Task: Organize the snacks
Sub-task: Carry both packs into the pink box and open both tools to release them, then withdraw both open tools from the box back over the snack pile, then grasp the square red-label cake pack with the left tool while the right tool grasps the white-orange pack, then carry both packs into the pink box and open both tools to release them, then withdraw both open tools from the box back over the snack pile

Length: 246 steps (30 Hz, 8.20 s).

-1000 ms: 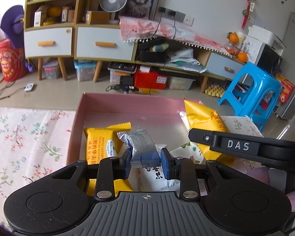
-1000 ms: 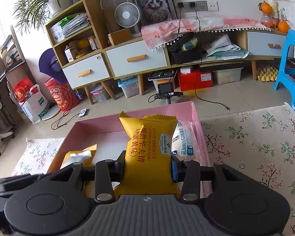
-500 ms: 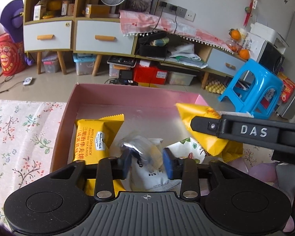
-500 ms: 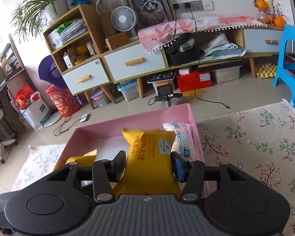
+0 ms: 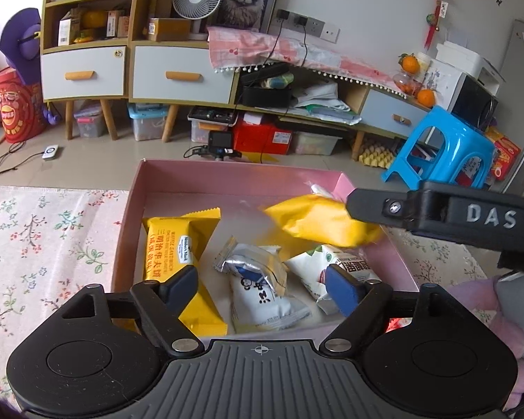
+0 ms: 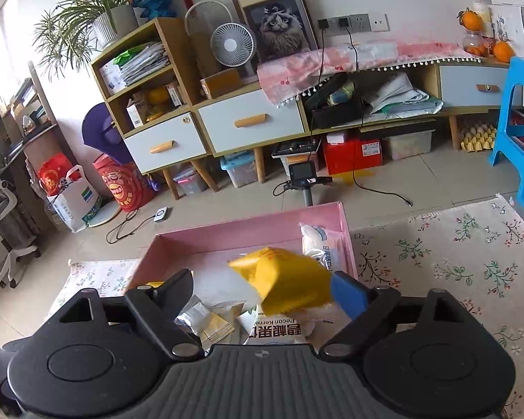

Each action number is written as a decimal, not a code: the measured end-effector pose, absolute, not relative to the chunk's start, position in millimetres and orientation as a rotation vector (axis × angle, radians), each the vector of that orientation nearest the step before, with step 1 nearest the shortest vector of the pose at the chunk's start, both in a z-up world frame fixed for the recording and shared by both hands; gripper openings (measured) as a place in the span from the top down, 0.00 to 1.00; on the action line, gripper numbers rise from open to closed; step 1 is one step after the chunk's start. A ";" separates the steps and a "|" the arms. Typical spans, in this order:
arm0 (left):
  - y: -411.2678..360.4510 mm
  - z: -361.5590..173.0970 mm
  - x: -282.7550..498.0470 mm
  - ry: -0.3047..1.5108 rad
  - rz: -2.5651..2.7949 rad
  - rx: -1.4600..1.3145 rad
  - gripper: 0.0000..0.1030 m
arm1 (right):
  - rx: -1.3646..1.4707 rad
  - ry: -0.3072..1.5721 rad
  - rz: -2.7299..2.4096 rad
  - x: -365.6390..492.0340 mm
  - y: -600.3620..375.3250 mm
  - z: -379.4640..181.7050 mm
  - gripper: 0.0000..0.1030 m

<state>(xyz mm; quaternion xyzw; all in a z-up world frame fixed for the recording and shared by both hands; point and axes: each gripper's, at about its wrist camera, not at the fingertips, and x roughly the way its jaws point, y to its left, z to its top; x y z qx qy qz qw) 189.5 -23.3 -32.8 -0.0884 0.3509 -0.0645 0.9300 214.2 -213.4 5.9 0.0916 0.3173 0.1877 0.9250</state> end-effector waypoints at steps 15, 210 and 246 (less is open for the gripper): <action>-21.6 -11.3 139.2 0.750 -0.127 -0.097 0.11 | 0.068 0.641 0.411 168.1 -217.8 38.3 0.13; -43.1 3.8 186.8 0.793 -0.060 0.039 0.18 | -0.129 0.668 0.380 156.4 -204.5 20.5 0.25; -10.9 -22.1 35.9 0.747 -0.075 0.084 0.05 | -0.249 0.712 0.444 54.6 -192.7 -19.7 0.10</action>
